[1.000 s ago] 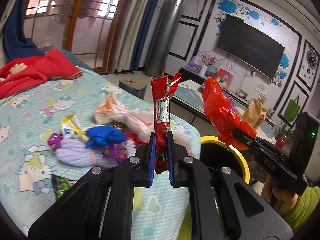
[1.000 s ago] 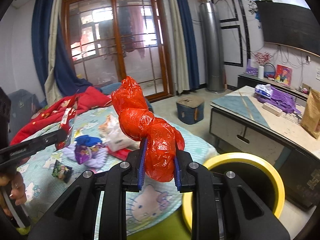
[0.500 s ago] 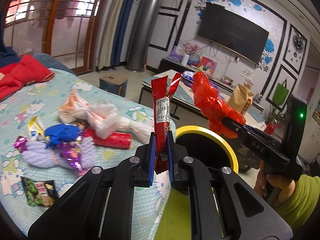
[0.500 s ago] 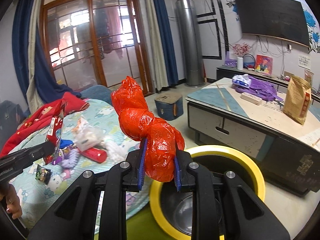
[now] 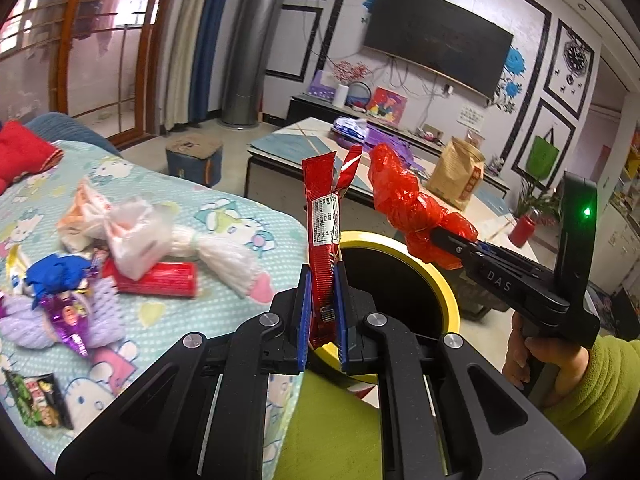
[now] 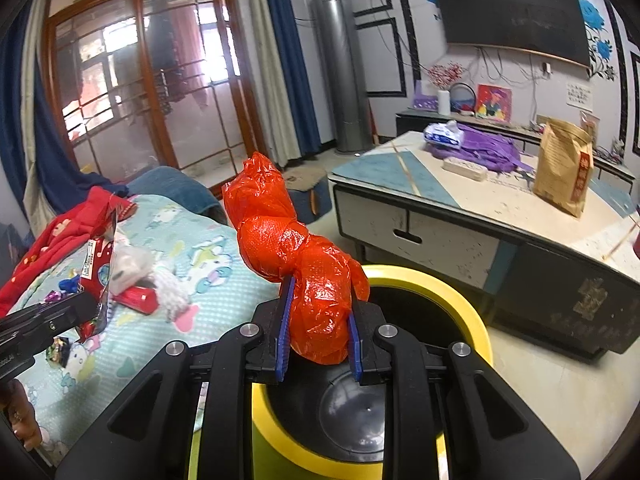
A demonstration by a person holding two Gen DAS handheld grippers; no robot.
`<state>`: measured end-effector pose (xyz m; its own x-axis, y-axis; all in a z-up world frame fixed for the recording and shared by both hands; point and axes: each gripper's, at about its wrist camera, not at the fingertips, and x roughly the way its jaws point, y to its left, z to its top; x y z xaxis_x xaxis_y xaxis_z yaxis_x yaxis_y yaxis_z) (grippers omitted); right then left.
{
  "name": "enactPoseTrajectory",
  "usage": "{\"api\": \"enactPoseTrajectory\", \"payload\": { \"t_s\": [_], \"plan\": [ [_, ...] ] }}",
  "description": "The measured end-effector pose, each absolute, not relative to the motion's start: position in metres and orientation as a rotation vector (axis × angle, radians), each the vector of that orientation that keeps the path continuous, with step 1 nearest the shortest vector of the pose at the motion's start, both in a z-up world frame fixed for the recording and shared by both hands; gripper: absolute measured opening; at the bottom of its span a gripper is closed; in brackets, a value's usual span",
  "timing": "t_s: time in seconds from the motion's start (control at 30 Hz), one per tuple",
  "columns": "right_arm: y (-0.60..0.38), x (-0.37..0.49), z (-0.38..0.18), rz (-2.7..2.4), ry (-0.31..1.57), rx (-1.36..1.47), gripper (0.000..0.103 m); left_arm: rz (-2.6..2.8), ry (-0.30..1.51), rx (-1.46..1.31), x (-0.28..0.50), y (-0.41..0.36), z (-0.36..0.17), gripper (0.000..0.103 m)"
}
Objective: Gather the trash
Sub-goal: 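Carry the red wrapper and red bag in both tools over the yellow-rimmed bin, then open both tools over the bin to drop the red wrapper and bag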
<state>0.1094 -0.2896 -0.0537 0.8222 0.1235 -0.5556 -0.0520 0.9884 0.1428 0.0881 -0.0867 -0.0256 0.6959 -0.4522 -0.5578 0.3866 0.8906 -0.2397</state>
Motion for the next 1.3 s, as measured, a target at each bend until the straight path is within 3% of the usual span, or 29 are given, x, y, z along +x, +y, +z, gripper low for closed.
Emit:
{"api": "enactPoseTrajectory", "payload": {
  "t_s": [0.8,0.9,0.97,1.0,1.07,1.2,1.27,1.3],
  "plan": [
    [-0.348,0.132,-0.092,-0.038,0.781,0.254,0.024,-0.590,0.817,-0.023,0.123,-0.167,-0.082,0.007],
    [-0.352,0.135,-0.096,-0.041,0.797,0.279,0.027,-0.595,0.822,-0.024,0.124,-0.169,-0.088,0.007],
    [-0.356,0.136,-0.097,-0.048,0.802,0.293,0.035,-0.589,0.817,-0.023,0.124,-0.171,-0.090,0.009],
    [-0.358,0.136,-0.098,-0.056,0.801,0.303,0.039,-0.587,0.818,-0.025,0.125,-0.171,-0.091,0.012],
    [-0.361,0.136,-0.097,-0.069,0.795,0.310,0.043,-0.580,0.820,-0.035,0.125,-0.169,-0.093,0.030],
    [-0.363,0.135,-0.096,-0.078,0.787,0.314,0.046,-0.570,0.808,-0.049,0.122,-0.164,-0.090,0.044],
    [-0.361,0.135,-0.094,-0.076,0.780,0.310,0.049,-0.565,0.792,-0.058,0.120,-0.161,-0.086,0.059],
    [-0.360,0.134,-0.093,-0.075,0.774,0.306,0.049,-0.559,0.777,-0.063,0.118,-0.158,-0.083,0.061]
  ]
}}
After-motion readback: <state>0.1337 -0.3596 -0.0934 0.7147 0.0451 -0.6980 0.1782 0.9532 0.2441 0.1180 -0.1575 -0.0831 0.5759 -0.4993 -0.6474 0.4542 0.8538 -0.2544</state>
